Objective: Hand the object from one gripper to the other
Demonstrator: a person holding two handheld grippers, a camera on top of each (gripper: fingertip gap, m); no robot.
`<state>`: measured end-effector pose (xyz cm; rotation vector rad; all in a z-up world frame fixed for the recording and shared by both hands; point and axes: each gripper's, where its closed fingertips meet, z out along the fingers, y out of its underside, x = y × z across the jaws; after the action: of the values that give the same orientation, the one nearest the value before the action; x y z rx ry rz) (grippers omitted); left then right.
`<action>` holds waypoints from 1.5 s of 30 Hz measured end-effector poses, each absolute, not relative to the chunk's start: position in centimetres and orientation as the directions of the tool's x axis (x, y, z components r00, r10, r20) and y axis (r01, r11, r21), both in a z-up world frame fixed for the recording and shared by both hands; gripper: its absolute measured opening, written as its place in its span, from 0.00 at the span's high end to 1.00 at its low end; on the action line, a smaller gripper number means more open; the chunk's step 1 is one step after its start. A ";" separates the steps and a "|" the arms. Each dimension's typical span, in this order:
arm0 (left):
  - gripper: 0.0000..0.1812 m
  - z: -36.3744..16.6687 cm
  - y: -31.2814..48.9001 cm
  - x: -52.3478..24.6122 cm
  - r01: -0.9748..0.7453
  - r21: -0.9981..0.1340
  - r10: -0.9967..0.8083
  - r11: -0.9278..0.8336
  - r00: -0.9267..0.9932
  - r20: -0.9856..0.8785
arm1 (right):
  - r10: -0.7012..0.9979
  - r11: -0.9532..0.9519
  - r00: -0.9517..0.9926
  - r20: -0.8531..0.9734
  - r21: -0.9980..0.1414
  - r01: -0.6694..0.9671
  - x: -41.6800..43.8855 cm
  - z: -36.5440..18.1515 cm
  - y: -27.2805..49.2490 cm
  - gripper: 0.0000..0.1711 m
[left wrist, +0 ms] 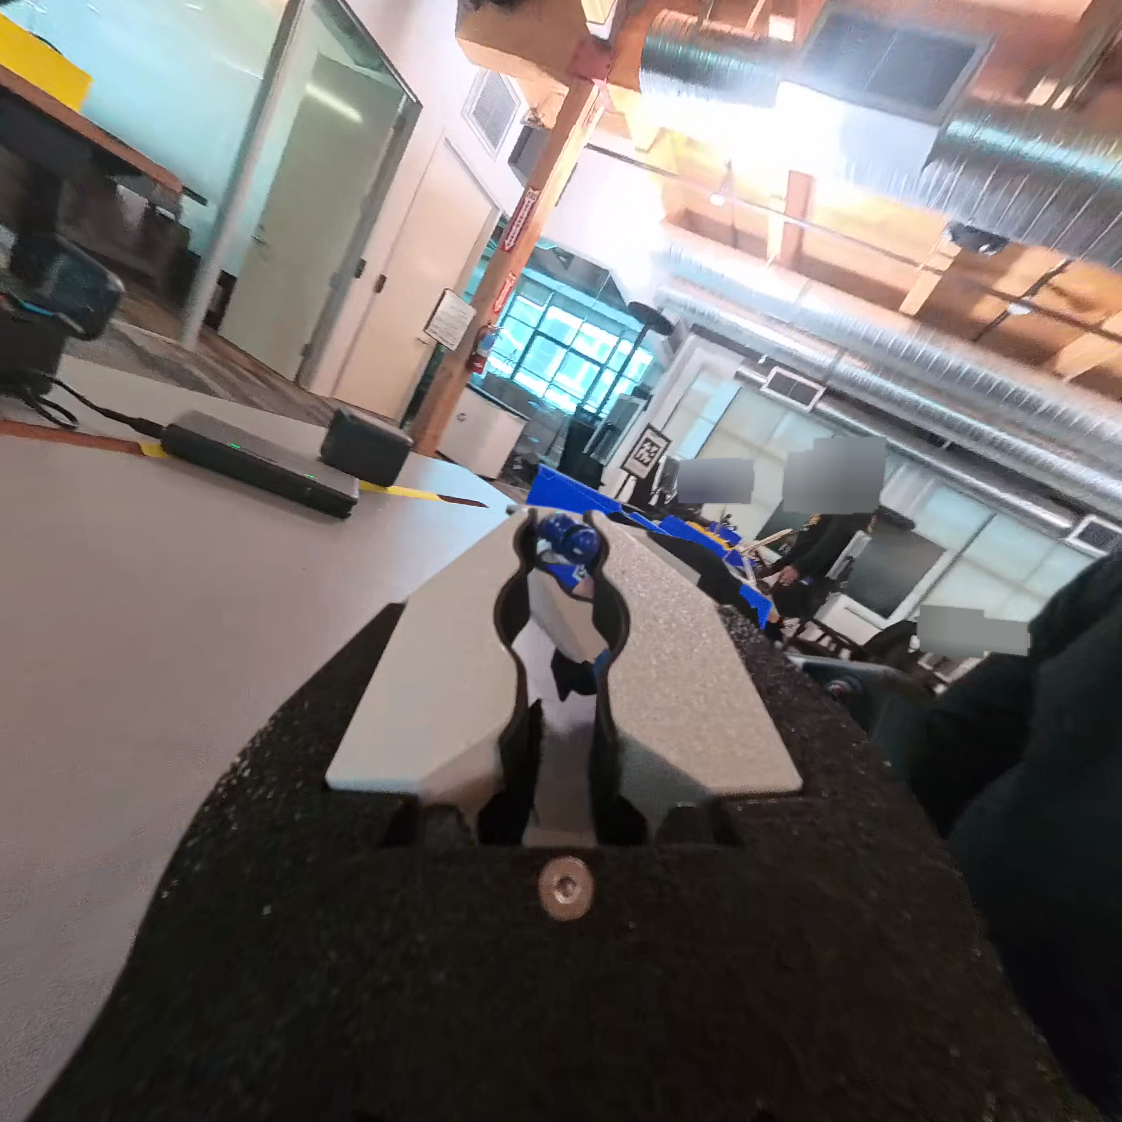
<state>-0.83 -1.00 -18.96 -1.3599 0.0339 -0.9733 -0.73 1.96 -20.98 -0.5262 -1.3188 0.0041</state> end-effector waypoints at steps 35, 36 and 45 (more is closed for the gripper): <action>0.46 -19.1 -0.4 -5.9 -0.333 -0.912 -0.037 0.239 0.935 -0.352 | 0.029 0.245 0.931 0.363 -0.906 0.345 36.8 -18.5 9.0 0.94; 0.46 -19.2 -0.3 -5.9 -0.327 -0.915 -0.039 0.237 0.938 -0.345 | 0.030 0.201 0.930 0.367 -0.913 0.354 37.0 -19.0 9.6 0.94; 0.45 -19.3 -0.2 -5.9 -0.313 -0.921 -0.048 0.231 0.942 -0.332 | 0.019 0.061 0.917 0.399 -0.916 0.397 37.1 -21.0 11.1 0.88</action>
<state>-5.89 -0.24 -19.26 -1.3315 0.3186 0.1862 37.10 11.10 -20.96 -1.4906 -0.3433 -0.2945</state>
